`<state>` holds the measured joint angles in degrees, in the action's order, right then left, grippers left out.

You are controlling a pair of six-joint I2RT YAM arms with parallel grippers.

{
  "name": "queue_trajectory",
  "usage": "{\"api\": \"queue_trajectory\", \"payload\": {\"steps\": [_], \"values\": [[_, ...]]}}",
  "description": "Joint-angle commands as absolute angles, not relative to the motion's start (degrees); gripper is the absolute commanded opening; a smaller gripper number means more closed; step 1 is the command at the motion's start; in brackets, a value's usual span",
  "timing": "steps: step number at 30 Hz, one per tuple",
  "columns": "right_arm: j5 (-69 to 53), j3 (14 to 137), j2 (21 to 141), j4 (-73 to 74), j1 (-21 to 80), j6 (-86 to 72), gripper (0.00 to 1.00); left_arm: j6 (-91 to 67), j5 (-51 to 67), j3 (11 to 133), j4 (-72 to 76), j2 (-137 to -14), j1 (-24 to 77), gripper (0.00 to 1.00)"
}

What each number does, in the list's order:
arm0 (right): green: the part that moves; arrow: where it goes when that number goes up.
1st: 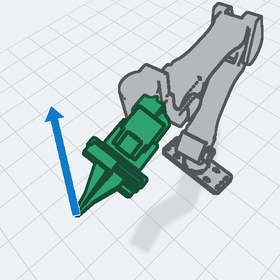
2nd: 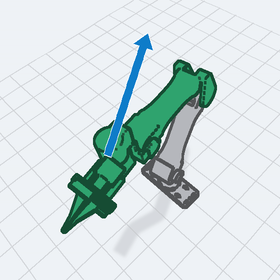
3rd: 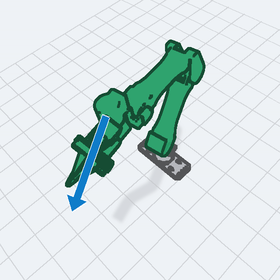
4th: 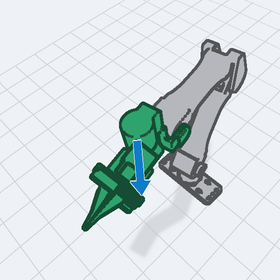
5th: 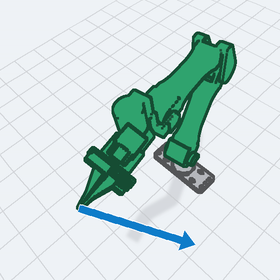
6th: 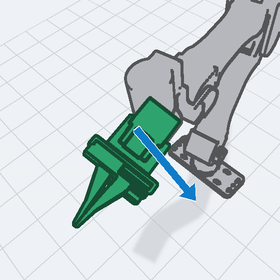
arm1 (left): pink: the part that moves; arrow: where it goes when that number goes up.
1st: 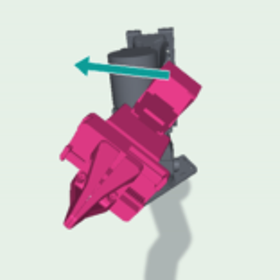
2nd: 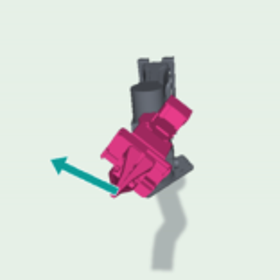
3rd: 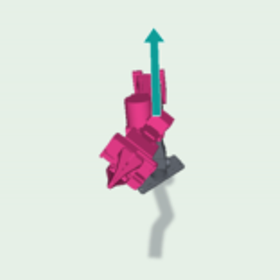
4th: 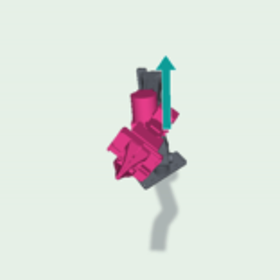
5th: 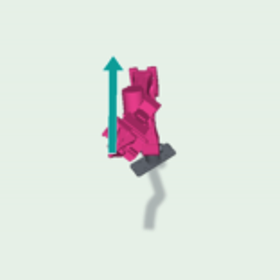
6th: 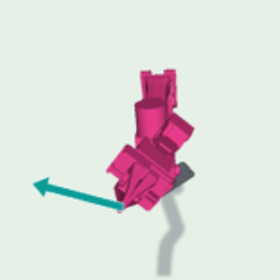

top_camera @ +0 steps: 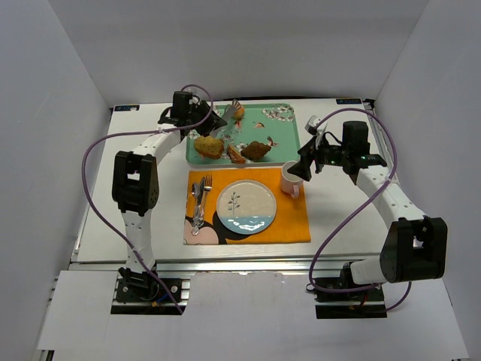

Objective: Place the bread

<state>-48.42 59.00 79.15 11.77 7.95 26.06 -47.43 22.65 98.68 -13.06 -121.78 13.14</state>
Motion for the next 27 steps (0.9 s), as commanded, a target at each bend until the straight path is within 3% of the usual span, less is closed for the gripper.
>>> {"api": "queue_trajectory", "payload": {"steps": [1,27], "values": [[-50.1,58.5,78.3,10.0,7.6,26.1,0.89,-41.9,19.1,100.2,-17.5,-119.4,13.5,0.48],[-50.3,57.6,78.0,9.7,7.1,26.2,0.89,-51.0,21.0,99.9,-12.9,-123.9,13.6,0.50]]}}
